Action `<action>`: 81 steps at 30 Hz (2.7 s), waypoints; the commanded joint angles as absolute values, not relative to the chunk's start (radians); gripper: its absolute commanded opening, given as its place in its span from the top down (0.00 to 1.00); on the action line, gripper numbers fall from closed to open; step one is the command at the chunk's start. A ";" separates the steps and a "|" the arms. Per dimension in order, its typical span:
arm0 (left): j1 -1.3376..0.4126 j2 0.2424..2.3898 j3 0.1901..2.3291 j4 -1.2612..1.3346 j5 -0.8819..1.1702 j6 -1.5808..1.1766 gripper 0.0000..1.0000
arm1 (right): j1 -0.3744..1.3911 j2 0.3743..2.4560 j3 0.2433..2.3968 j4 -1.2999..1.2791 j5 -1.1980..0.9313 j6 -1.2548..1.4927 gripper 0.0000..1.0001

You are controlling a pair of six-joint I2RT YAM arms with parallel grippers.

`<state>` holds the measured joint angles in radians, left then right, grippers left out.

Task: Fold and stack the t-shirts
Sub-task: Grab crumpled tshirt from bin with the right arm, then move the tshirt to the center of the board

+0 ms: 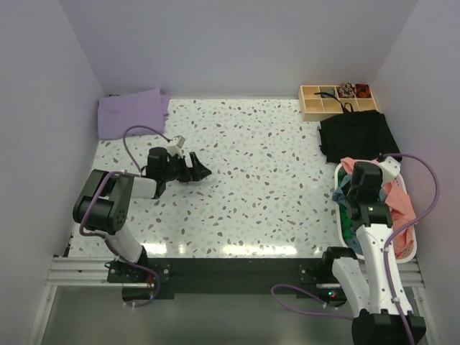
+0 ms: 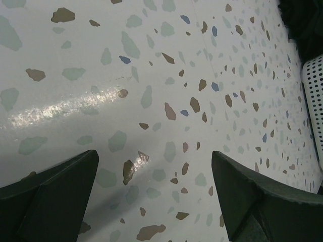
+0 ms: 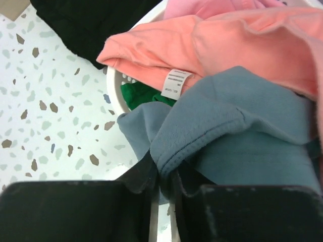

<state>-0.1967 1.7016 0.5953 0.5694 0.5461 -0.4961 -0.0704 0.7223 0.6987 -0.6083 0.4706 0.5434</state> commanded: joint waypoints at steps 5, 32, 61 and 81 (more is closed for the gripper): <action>-0.190 1.684 0.597 0.534 0.508 -0.462 0.00 | -0.067 0.645 0.723 -0.381 0.267 0.499 1.00; -0.190 1.611 0.574 0.607 0.580 -0.511 0.00 | -0.067 0.732 1.474 -0.373 0.035 0.244 1.00; -0.189 1.594 0.569 0.634 0.552 -0.545 0.00 | -0.067 1.193 1.925 0.083 -0.701 0.852 1.00; -0.192 1.367 0.531 0.597 0.584 -0.546 0.00 | 0.392 1.291 0.997 -0.024 -0.690 0.584 1.00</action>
